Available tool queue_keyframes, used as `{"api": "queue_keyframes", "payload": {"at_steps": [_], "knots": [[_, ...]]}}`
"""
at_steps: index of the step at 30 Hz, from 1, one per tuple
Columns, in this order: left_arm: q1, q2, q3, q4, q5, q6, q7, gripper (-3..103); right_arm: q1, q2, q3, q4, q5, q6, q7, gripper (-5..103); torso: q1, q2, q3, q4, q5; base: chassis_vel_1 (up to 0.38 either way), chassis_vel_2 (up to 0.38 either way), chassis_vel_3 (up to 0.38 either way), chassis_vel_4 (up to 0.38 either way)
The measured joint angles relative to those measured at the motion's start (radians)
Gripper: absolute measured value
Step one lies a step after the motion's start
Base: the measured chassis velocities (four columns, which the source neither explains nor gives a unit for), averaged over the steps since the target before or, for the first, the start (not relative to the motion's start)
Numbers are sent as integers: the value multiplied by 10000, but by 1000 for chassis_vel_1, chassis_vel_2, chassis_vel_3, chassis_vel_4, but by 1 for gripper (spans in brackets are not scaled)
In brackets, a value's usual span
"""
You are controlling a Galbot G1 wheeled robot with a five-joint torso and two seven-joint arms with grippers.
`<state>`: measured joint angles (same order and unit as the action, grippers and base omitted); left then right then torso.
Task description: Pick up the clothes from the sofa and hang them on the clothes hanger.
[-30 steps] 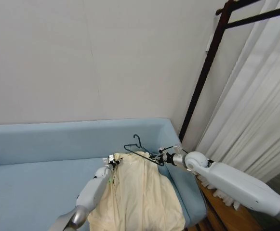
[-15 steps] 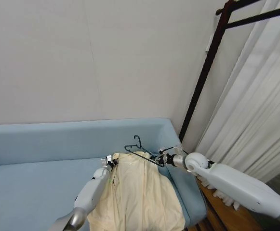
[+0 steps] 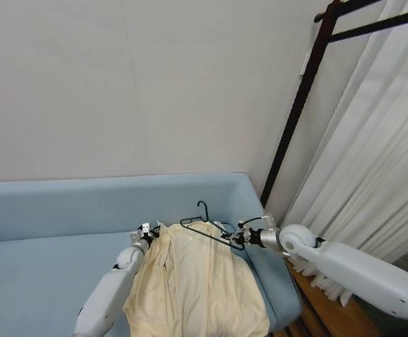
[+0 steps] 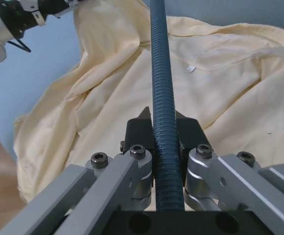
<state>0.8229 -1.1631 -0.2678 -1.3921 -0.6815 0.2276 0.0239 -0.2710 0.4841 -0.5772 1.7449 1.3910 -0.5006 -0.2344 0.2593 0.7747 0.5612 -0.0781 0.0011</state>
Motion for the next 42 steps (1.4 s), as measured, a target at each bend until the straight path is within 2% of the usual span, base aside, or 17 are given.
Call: {"api": "queue_keyframes", "payload": {"at_steps": [1,2,6,8,12,15,19,21,25,27,32,36,42], "knots": [[263,176,-117,-639,19,41,-1,1,99,237,-100,-178,322,-134,25,8,0,-1,0,4,3,0,0,0,0],[727,525,-266,-1806,43,123,-2,1,511,670,-740,-498,597,-383,38,8,0,-1,1,5,0,0,0,0,0],[998,791,-358,-2662,51,189,-1,1,1008,848,-1625,-661,632,-399,-273,8,0,-1,1,6,2,0,0,0,0],[1058,954,-403,-3054,40,245,14,1,1138,862,-1887,-594,858,-403,-504,8,0,-1,1,-1,2,0,0,0,0],[1100,1186,-441,-3435,12,278,32,1,1106,1192,-1701,-571,1282,-422,-472,8,0,-1,0,-4,0,0,0,0,0],[1136,1282,-443,-3599,5,283,35,1,1029,1547,-1570,-735,1374,-409,-297,8,0,-1,1,4,2,0,0,0,0],[1096,1357,-294,-3729,-12,294,38,1,813,2029,-1487,-1083,1135,-266,-223,8,0,0,1,8,2,0,0,0,0],[1018,1392,-159,-3756,-15,294,44,1,649,2275,-1441,-1271,964,-162,-158,8,0,0,2,-1,0,0,0,0,0],[1014,1488,-109,-3933,-35,295,49,1,453,2779,-1341,-1571,814,-19,52,8,1,-1,2,-3,2,0,0,0,0],[1016,1562,-111,-4067,-78,305,38,1,344,3247,-1198,-1848,772,123,298,8,1,-2,2,2,3,0,0,0,0],[1057,1690,-253,-4383,-184,351,-41,1,431,3821,-990,-2112,898,300,672,8,2,-3,2,6,3,0,0,0,0],[1173,1732,-428,-4536,-192,364,-91,1,512,3779,-968,-2064,1021,300,779,8,2,-2,2,6,2,0,0,0,0],[1504,1738,-727,-4301,106,166,-93,1,-108,3240,-956,-1923,755,333,682,8,1,-2,2,-3,4,0,0,0,0]]}}
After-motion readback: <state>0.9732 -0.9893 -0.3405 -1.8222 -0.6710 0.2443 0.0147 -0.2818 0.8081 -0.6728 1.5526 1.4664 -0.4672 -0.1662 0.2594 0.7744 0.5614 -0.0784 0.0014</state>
